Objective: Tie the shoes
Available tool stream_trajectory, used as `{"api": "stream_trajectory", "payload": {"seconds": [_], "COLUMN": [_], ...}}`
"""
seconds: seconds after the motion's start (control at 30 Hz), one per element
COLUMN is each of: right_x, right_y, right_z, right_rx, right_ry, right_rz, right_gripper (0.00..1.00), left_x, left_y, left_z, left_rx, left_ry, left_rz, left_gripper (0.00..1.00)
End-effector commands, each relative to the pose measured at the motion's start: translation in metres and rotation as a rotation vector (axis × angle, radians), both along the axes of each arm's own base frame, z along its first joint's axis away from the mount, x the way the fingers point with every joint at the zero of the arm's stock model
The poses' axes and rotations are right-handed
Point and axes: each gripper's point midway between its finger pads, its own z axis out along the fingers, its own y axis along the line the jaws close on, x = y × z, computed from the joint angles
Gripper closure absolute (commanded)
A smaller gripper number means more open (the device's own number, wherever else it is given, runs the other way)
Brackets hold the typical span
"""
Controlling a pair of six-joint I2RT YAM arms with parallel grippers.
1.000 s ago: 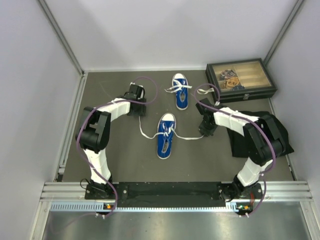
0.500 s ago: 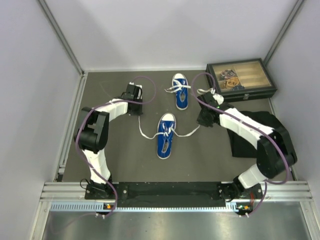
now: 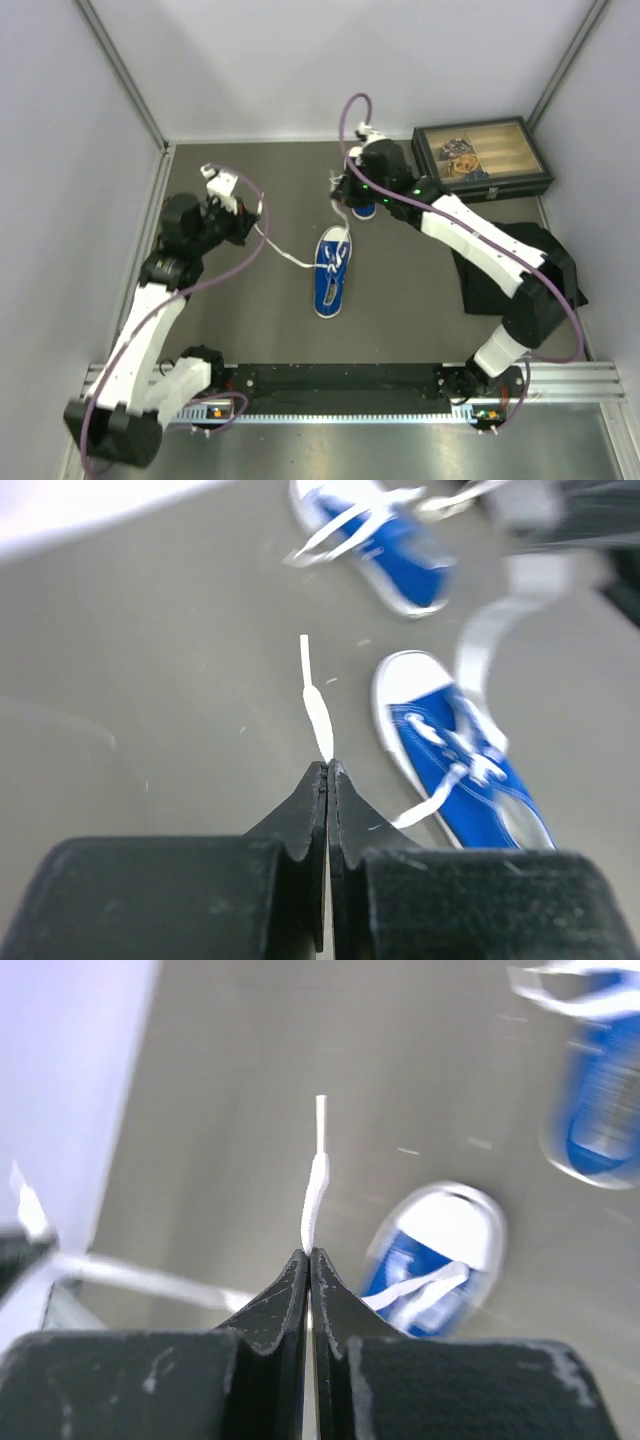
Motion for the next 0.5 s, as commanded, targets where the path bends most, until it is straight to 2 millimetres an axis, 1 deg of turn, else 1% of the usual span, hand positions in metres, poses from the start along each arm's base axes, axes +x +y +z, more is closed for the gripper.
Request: {"api": "stream_trajectory", "payload": {"seconds": [0.0,0.03,0.07,0.1,0.13,0.17,0.23,0.27,0.33,0.37,0.4,0.47], "right_x": [-0.009,-0.013,-0.017,-0.020,-0.025,-0.030,-0.040,-0.048,-0.057,-0.059,-0.066,-0.070], "right_y": [0.071,0.083,0.100,0.109,0.119,0.135,0.154,0.167,0.180,0.185,0.193,0.198], "right_z": [0.024,0.025,0.020,0.020,0.020,0.013,0.009,0.000,-0.008,-0.011,-0.024,-0.035], "right_rx": [0.085,0.099,0.101,0.113,0.135,0.142,0.174,0.175,0.191,0.193,0.184,0.187], "right_ry": [-0.060,-0.056,-0.043,-0.043,-0.027,-0.010,0.013,0.032,0.060,0.069,0.095,0.129], "right_rz": [0.210,0.243,0.272,0.289,0.317,0.347,0.396,0.424,0.462,0.474,0.493,0.506], "right_gripper": [1.00,1.00,1.00,1.00,1.00,1.00,1.00,1.00,1.00,1.00,1.00,1.00], "left_x": [-0.061,-0.082,-0.093,-0.103,-0.117,-0.133,-0.149,-0.158,-0.164,-0.170,-0.173,-0.176], "left_y": [-0.016,-0.021,-0.023,-0.026,-0.029,-0.035,-0.038,-0.039,-0.039,-0.038,-0.039,-0.039], "left_z": [-0.001,0.010,0.014,0.013,0.023,0.021,0.024,0.022,0.017,0.012,0.011,0.010], "left_rx": [0.039,0.038,0.039,0.037,0.043,0.032,0.042,0.034,0.051,0.053,0.052,0.058], "left_ry": [-0.099,-0.165,-0.197,-0.213,-0.282,-0.280,-0.316,-0.289,-0.268,-0.236,-0.228,-0.218], "left_rz": [-0.231,-0.299,-0.337,-0.372,-0.421,-0.491,-0.553,-0.577,-0.605,-0.622,-0.638,-0.656], "left_gripper": [1.00,1.00,1.00,1.00,1.00,1.00,1.00,1.00,1.00,1.00,1.00,1.00]}}
